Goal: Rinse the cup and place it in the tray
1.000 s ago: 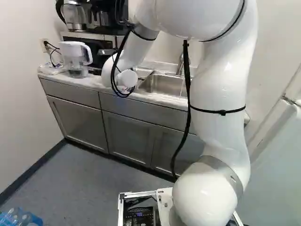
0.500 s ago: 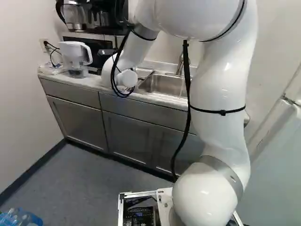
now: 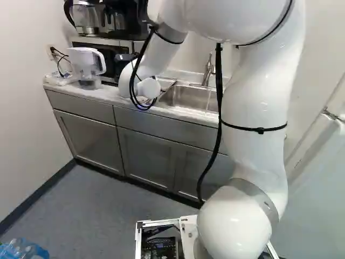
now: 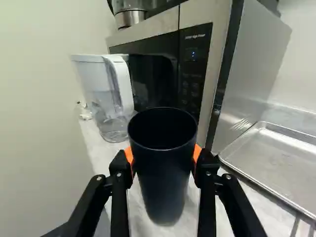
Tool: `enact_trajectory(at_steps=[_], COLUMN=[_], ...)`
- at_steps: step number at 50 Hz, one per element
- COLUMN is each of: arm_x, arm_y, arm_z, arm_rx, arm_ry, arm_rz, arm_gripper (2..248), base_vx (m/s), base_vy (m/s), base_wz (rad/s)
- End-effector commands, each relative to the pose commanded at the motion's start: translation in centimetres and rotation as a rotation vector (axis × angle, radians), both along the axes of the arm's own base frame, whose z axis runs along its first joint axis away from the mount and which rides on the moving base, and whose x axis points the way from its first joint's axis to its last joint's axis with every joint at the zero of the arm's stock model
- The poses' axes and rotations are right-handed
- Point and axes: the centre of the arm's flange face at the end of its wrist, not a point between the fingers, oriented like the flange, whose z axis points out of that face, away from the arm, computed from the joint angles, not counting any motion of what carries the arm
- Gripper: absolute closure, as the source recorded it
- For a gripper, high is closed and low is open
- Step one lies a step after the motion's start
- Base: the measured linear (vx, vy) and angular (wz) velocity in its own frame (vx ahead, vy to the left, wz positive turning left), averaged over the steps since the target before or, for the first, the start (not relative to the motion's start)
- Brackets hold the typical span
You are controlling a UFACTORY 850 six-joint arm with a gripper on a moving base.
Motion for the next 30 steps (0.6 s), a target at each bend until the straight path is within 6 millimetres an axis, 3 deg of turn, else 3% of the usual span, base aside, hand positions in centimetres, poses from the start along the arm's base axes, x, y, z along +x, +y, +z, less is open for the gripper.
enact_trajectory(at_steps=[30], arm_x=[-0.8], arm_y=[-5.0], arm_z=[3.5], arm_rx=[0.023], arm_ry=[-0.047], arm_rz=[-0.072], arm_gripper=[125], base_vx=[0.0], base_vy=[0.0], base_wz=[0.0])
